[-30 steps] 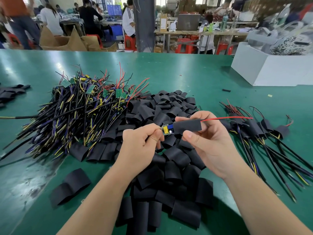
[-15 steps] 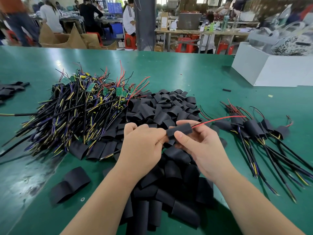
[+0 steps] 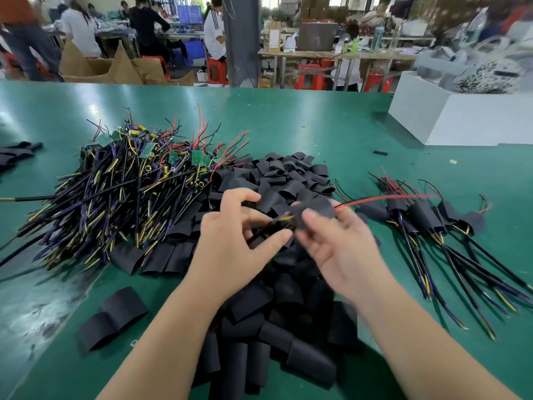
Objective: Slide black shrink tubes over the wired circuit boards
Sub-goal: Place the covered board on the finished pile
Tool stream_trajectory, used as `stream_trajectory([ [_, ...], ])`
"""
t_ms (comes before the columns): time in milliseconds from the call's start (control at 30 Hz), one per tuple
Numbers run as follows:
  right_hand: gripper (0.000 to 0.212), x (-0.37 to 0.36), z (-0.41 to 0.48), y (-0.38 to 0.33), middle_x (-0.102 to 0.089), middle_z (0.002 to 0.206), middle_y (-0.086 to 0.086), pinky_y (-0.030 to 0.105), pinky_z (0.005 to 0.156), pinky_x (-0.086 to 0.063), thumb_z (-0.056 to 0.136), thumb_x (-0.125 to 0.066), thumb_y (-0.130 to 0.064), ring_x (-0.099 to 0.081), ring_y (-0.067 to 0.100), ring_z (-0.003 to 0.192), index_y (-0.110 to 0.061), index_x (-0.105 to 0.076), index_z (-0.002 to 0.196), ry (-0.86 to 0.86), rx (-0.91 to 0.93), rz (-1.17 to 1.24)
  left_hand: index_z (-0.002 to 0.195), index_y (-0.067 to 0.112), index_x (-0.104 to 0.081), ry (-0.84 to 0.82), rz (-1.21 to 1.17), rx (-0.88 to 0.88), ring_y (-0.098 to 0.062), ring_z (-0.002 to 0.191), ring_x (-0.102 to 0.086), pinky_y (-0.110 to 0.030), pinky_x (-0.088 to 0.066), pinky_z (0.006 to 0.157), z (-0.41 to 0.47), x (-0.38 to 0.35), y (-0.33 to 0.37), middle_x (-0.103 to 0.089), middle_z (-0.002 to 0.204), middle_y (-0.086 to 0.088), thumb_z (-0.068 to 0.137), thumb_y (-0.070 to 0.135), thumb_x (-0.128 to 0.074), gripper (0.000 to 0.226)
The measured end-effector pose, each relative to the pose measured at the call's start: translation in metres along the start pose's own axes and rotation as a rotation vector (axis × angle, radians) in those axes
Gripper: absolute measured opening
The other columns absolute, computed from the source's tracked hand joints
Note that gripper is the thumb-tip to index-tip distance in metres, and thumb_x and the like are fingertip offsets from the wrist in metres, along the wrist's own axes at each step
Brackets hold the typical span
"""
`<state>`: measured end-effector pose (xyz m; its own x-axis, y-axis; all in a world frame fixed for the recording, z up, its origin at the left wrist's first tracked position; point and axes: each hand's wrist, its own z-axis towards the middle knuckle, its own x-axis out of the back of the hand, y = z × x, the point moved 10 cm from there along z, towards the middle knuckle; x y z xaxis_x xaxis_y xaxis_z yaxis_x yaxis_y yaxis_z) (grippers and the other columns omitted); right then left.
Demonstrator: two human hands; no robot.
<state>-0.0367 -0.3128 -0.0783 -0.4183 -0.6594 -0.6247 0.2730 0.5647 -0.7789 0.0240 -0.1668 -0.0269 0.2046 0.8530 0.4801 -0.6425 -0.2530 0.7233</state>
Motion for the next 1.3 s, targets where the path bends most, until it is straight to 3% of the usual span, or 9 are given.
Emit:
stream_trajectory([
  [133, 0.002, 0.045, 0.009, -0.070, -0.067, 0.080, 0.009, 0.015, 0.050, -0.044, 0.080, -0.061, -0.009, -0.061, 0.010, 0.059, -0.008, -0.060, 0.082, 0.173, 0.159, 0.146, 0.107, 0.031, -0.054, 0.248, 0.155, 0.017, -0.015, 0.091, -0.058, -0.042, -0.043, 0.090, 0.005, 0.046, -0.020, -0.064, 0.104, 0.015, 0.083, 0.051, -0.051, 0.032],
  [167, 0.014, 0.063, 0.006, -0.090, -0.067, 0.073, 0.006, 0.017, 0.050, -0.042, 0.086, -0.059, -0.008, -0.056, 0.010, 0.055, -0.011, -0.065, 0.073, 0.250, 0.253, 0.059, 0.108, 0.028, -0.057, 0.325, 0.266, 0.071, -0.020, 0.099, -0.056, -0.039, -0.038, 0.091, 0.005, 0.060, -0.031, -0.063, 0.109, 0.010, 0.086, 0.045, -0.050, 0.029],
  [267, 0.013, 0.099, -0.012, -0.147, -0.060, 0.068, 0.006, 0.030, 0.057, -0.042, 0.083, -0.063, -0.016, -0.049, 0.018, 0.060, -0.009, -0.071, 0.077, 0.524, 0.506, -0.633, 0.124, 0.019, -0.055, 0.357, 0.586, 0.328, -0.029, 0.120, -0.044, -0.042, -0.030, 0.095, 0.007, 0.082, -0.079, -0.054, 0.132, -0.003, 0.089, 0.024, -0.054, 0.036],
  [400, 0.046, 0.110, 0.002, -0.138, -0.058, 0.117, 0.029, 0.046, 0.095, -0.043, 0.082, -0.068, -0.020, -0.057, 0.039, 0.107, -0.007, -0.060, 0.125, 0.634, 0.280, -1.550, 0.135, 0.015, -0.050, 0.172, 0.805, 0.516, -0.030, 0.131, -0.033, -0.046, -0.026, 0.102, 0.014, 0.076, -0.119, -0.042, 0.145, -0.004, 0.091, 0.022, -0.053, 0.044],
  [533, 0.056, 0.090, 0.005, -0.118, -0.044, 0.133, 0.023, 0.049, 0.107, -0.034, 0.083, -0.066, -0.018, -0.041, 0.038, 0.124, -0.016, -0.050, 0.137, 0.561, 0.287, -1.561, 0.118, 0.023, -0.065, 0.200, 0.917, 0.508, -0.034, 0.113, -0.045, -0.044, -0.028, 0.094, 0.017, 0.074, -0.119, -0.060, 0.119, -0.009, 0.088, 0.028, -0.060, 0.031],
  [800, 0.032, 0.051, 0.003, -0.087, -0.052, 0.123, 0.006, 0.046, 0.102, -0.038, 0.086, -0.064, -0.014, -0.050, 0.021, 0.109, -0.019, -0.063, 0.118, 0.351, 0.400, -1.543, 0.103, 0.021, -0.069, 0.254, 0.906, 0.569, -0.034, 0.100, -0.053, -0.041, -0.028, 0.086, 0.020, 0.084, -0.129, -0.067, 0.098, -0.009, 0.091, 0.024, -0.059, 0.016],
  [1067, 0.022, 0.046, -0.001, -0.094, -0.057, 0.105, -0.002, -0.002, 0.069, -0.029, 0.086, -0.061, -0.008, -0.050, 0.007, 0.080, -0.021, -0.068, 0.102, 0.351, 0.515, -1.433, 0.112, 0.015, -0.046, 0.636, 0.466, 0.434, -0.019, 0.076, -0.055, -0.038, -0.026, 0.092, 0.011, 0.116, -0.103, -0.069, 0.077, 0.006, 0.098, 0.017, -0.036, 0.018],
  [1167, 0.021, 0.044, 0.000, -0.091, -0.065, 0.095, -0.006, 0.009, 0.068, -0.038, 0.086, -0.060, -0.008, -0.057, 0.000, 0.077, -0.027, -0.068, 0.093, 0.324, 0.481, -1.314, 0.112, 0.011, -0.045, 0.757, 0.105, 0.261, -0.018, 0.065, -0.058, -0.042, -0.046, 0.084, 0.006, 0.120, -0.083, -0.065, 0.073, 0.011, 0.099, 0.021, -0.030, 0.022],
  [1300, 0.025, 0.038, 0.002, -0.072, -0.072, 0.076, -0.005, 0.021, 0.068, -0.050, 0.086, -0.062, -0.002, -0.064, 0.010, 0.065, -0.025, -0.071, 0.085, 0.213, 0.349, -1.002, 0.105, 0.019, -0.040, 0.643, -0.007, 0.091, -0.009, 0.048, -0.052, -0.031, -0.045, 0.063, 0.009, 0.100, -0.057, -0.065, 0.070, 0.015, 0.098, 0.023, -0.029, 0.013],
])
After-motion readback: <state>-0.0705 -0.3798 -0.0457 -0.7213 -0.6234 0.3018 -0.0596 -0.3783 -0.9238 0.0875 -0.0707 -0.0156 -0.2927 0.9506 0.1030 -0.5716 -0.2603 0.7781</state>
